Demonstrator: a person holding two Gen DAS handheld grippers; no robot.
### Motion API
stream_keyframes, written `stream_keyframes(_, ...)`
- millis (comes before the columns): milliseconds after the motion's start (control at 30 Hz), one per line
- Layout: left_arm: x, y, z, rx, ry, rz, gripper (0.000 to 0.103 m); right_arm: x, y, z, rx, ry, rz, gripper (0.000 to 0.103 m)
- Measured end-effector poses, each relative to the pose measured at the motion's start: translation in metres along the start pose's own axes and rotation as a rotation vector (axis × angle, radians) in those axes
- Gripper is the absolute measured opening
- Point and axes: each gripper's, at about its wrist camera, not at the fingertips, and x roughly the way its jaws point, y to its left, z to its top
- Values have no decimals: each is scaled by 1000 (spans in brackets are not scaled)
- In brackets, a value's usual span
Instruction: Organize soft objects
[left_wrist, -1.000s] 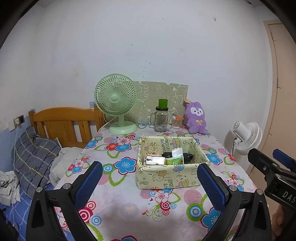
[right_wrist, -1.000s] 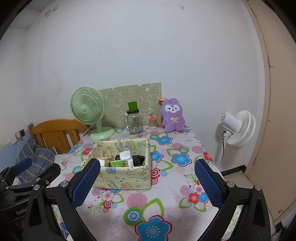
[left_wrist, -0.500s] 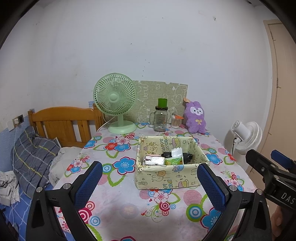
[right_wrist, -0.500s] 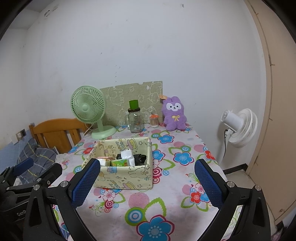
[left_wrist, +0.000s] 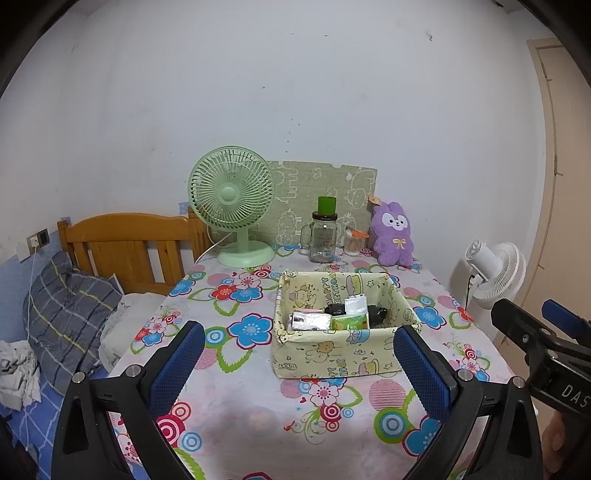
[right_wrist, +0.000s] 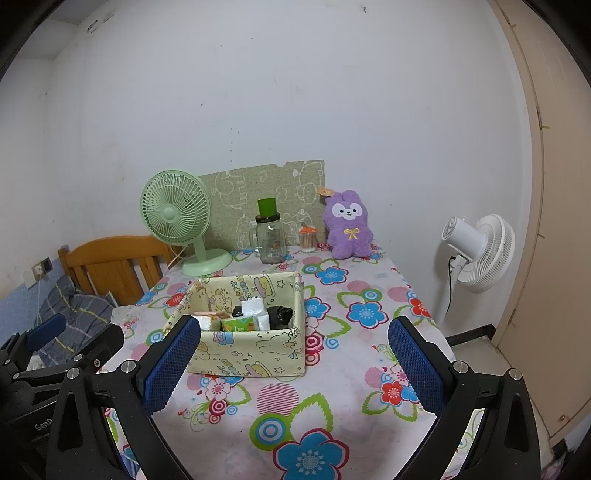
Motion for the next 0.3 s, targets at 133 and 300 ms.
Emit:
stream_keyframes(133, 0, 0, 0, 0, -1, -5, 103, 2, 1, -1, -1, 3, 0, 103)
stream_keyframes(300, 0, -1, 0, 0, -1, -10, 103, 3, 1, -1, -1, 4, -1, 103)
